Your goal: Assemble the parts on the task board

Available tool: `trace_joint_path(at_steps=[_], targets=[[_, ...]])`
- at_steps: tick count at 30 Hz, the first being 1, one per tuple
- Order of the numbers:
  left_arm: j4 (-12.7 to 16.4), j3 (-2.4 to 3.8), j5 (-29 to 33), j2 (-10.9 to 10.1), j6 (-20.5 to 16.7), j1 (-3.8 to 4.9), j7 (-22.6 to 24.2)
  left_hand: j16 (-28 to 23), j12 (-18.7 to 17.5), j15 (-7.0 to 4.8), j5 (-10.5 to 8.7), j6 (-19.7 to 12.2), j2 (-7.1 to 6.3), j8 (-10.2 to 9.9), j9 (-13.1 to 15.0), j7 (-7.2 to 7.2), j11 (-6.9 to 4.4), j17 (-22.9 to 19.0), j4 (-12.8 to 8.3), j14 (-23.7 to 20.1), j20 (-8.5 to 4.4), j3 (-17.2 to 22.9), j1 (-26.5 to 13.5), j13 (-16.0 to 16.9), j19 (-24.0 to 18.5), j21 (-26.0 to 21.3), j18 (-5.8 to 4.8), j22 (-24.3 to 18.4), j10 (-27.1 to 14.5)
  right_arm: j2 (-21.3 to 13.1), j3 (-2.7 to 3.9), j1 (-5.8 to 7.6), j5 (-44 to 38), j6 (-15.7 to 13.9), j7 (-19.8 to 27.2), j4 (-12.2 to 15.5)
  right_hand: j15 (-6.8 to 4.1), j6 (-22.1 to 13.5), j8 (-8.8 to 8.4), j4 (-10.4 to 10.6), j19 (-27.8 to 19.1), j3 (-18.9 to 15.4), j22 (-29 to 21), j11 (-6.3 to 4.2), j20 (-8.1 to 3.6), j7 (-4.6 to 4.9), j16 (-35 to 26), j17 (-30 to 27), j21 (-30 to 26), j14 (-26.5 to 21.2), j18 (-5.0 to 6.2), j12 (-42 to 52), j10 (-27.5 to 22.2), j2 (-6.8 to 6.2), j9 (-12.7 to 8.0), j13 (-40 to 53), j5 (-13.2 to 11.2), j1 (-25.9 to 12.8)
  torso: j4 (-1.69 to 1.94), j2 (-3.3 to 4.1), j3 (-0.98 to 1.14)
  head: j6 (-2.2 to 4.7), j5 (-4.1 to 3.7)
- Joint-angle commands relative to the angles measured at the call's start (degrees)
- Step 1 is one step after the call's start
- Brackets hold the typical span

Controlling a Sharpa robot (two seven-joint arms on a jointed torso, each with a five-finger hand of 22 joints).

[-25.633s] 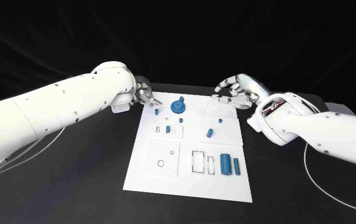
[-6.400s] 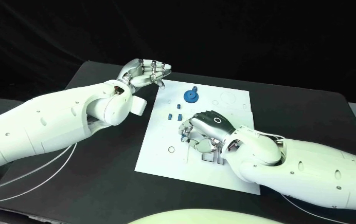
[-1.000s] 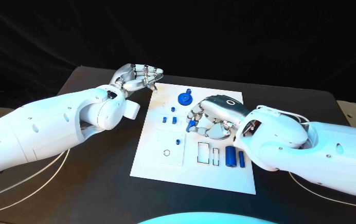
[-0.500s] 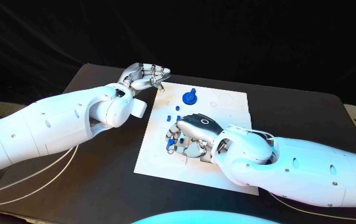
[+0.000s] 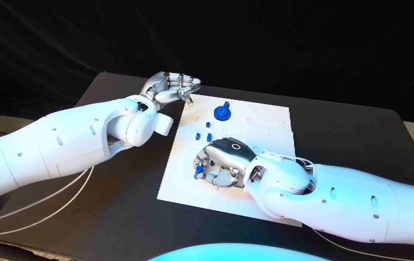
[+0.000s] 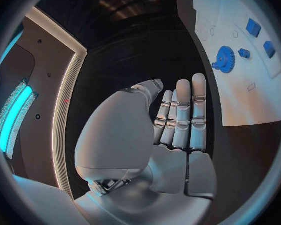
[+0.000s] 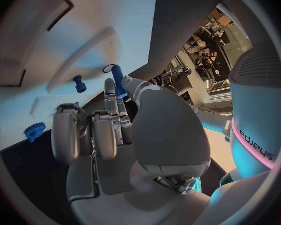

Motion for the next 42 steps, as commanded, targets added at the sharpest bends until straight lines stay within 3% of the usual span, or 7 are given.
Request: trace_joint_path(at_steps=[1, 15, 42], targets=[[0.0, 0.01, 0.3, 0.1, 0.8, 0.01, 0.2, -0.2, 0.4, -0.10, 0.06, -0.4, -0.12, 0.2, 0.0, 0.08, 0.05, -0.1, 0.0, -0.4, 0.03, 0.4, -0.4, -0.1, -0.3, -0.3, 0.86, -0.1, -0.3, -0.1, -0.07, -0.19, -2.4, 0.8, -0.1, -0.2, -0.28, 0.3, 0.21, 0.0, 2.2, 0.3, 9.2, 0.07, -0.31, 0.05, 0.3, 1.0, 0.1, 3.3, -0.99, -0.3, 0.2, 0.16, 0.0, -0.1, 0.2, -0.6, 0.05, -0.02, 0.04, -0.07, 0.00], [-0.1, -0.03, 0.3, -0.1, 0.9, 0.00, 0.1, -0.2, 0.5, -0.10, 0.03, -0.5, -0.09, 0.3, 0.0, 0.09, 0.05, -0.1, -0.1, -0.5, 0.03, 0.6, -0.5, -0.1, -0.3, -0.3, 0.86, -0.1, -0.4, -1.0, -0.08, -0.26, -4.8, -0.3, -1.3, 0.3, -0.27, 0.3, 0.26, -0.1, 2.3, 0.4, 9.3, 0.06, -0.30, 0.02, 0.4, 1.0, 0.2, 3.3, -1.02, -0.4, 0.3, 0.20, 0.1, -0.1, 0.4, -0.6, 0.03, -0.01, 0.02, -0.25, 0.15], [-0.2, -0.05, 0.3, -0.3, 0.9, 0.00, -0.4, -0.2, 0.5, -0.08, 0.01, -0.6, -0.10, 0.3, 0.0, 0.11, 0.07, -0.1, -0.2, -0.5, 0.04, 0.7, -0.6, -0.1, -0.3, -0.3, 0.85, -0.1, -0.5, -1.7, 0.00, -0.05, -6.8, 1.5, -2.6, 1.6, -0.26, 0.3, 0.32, -0.1, 2.3, 0.5, 9.4, 0.06, -0.30, 0.03, 0.3, 1.0, 0.4, 3.3, -1.06, -0.4, 0.3, 0.14, 0.1, 0.0, 0.5, -0.8, 0.02, -0.05, -0.02, -0.54, 0.20]])
